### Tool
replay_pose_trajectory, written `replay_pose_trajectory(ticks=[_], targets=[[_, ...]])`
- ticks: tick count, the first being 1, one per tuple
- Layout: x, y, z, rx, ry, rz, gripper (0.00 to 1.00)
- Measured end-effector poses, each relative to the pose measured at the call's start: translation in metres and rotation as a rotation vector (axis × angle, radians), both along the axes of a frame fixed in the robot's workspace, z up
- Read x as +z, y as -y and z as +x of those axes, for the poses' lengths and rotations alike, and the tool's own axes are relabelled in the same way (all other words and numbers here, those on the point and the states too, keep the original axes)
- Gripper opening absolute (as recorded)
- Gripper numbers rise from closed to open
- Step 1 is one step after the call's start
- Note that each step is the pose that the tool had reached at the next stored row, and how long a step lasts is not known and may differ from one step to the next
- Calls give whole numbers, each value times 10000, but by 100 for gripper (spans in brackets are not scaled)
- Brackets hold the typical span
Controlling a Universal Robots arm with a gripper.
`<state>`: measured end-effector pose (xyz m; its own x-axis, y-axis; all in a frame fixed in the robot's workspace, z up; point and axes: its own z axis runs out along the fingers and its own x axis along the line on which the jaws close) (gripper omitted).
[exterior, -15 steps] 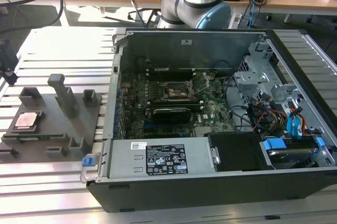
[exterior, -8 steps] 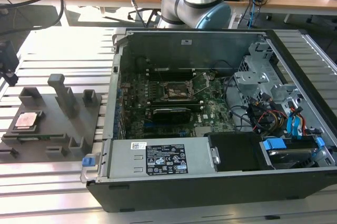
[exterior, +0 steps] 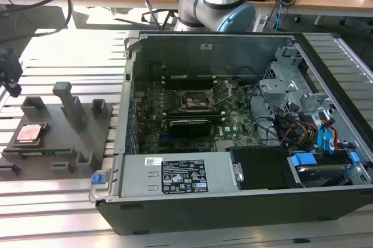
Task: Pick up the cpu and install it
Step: 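Pick up the cpu and move it towards the insertion slot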
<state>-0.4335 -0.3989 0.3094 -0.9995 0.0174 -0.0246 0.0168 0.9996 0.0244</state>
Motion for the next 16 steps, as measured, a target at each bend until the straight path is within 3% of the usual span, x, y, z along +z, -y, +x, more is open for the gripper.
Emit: replay_pose_trajectory(ticks=[16], targets=[[-85, 0, 0, 0, 0, 0, 66]])
